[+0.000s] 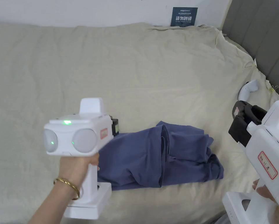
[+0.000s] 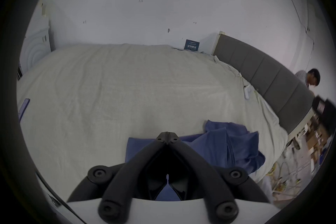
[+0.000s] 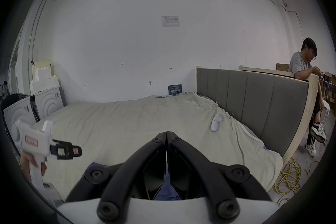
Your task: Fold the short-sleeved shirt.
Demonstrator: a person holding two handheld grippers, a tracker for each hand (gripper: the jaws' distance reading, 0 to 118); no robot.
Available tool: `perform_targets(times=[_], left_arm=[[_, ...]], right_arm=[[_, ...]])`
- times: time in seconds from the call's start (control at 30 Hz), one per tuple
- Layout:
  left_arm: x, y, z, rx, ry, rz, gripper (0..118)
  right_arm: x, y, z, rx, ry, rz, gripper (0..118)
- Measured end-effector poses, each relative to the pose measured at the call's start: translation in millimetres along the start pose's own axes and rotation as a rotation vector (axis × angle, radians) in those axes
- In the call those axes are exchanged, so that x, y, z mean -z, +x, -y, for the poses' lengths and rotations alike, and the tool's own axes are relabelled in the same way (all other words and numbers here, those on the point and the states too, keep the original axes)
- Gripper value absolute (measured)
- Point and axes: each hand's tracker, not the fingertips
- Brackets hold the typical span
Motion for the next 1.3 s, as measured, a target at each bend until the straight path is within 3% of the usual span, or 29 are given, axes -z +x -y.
perform_targets(times=[0.07,0.33,0.57,0.8,0.87,1.07,1.23,1.27,1.3], left_arm=[[2.8,17.7,24.8,0.062,0.000,-0.010,0],[36.3,69.3,88.2,0.048,-0.195,0.096,0],[53.9,121.3,107.8,0.109,-0.269,0.137,0],[66.5,131.1,102.2,0.140,-0.275,0.111,0],[62.0,128.0,92.7,0.141,-0.286,0.127,0],[37.2,92.6,34.0,-0.086,-0.155,0.294,0],[13.3,25.4,-17.9,-0.158,-0.053,0.327,0],[10.2,8.1,-26.7,-0.166,-0.052,0.334,1],[7.7,-5.6,-32.4,-0.170,-0.050,0.348,10]], right_arm=[[0.1,0.7,1.5,0.004,-0.004,0.004,0],[-2.8,12.2,7.5,0.011,-0.031,0.029,0],[-5.8,22.7,12.6,0.023,-0.050,0.051,0],[-8.7,27.1,12.9,0.025,-0.057,0.063,0],[-9.5,26.9,12.5,0.027,-0.054,0.064,0],[-10.3,21.3,6.7,0.017,-0.042,0.053,0],[-10.6,15.6,2.5,0.017,-0.028,0.036,0],[-9.8,14.2,2.3,0.018,-0.027,0.032,0],[-9.0,12.9,2.2,0.020,-0.028,0.028,0]])
